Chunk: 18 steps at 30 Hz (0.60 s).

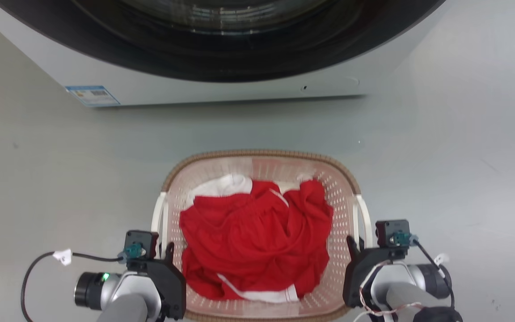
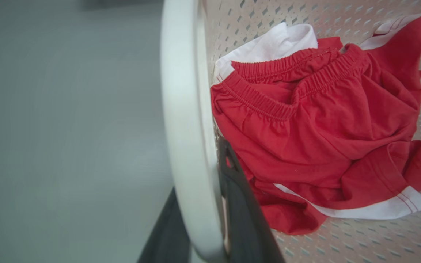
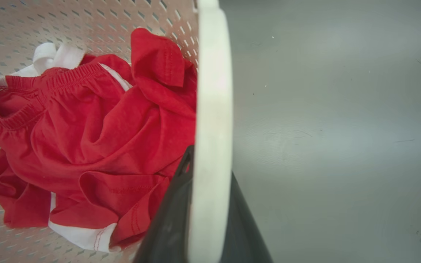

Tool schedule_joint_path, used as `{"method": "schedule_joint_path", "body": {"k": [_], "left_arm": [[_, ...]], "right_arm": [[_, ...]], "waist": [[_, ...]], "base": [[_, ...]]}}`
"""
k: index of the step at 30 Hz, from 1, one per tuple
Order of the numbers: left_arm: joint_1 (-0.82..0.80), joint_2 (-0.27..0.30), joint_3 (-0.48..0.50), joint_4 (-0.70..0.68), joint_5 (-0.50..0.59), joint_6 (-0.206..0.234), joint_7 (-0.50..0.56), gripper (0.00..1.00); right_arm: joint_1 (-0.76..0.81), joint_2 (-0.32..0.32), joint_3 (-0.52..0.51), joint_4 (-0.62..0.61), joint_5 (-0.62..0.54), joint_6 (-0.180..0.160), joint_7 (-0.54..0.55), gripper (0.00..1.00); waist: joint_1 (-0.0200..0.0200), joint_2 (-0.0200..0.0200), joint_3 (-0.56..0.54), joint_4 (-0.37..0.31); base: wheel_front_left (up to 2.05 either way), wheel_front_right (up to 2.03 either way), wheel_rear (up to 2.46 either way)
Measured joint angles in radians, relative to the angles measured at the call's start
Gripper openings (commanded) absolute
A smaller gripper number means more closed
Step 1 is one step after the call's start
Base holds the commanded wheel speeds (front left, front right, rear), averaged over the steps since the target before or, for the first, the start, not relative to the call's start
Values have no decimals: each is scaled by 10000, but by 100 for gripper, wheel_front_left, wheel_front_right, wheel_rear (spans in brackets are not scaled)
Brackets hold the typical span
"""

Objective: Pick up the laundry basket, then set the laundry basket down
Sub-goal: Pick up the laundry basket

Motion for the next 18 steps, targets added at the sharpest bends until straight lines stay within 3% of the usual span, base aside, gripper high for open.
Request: {"method": "schedule_joint_path", "body": {"k": [18], "left_arm": [[1547,29,-894,-84,-1066,226,1055,0]], "right_arm": [[1345,6,943,50,796,-12,1200,0]], "waist": [[1,-1,-1945,-113]], "base": [[0,0,0]]}}
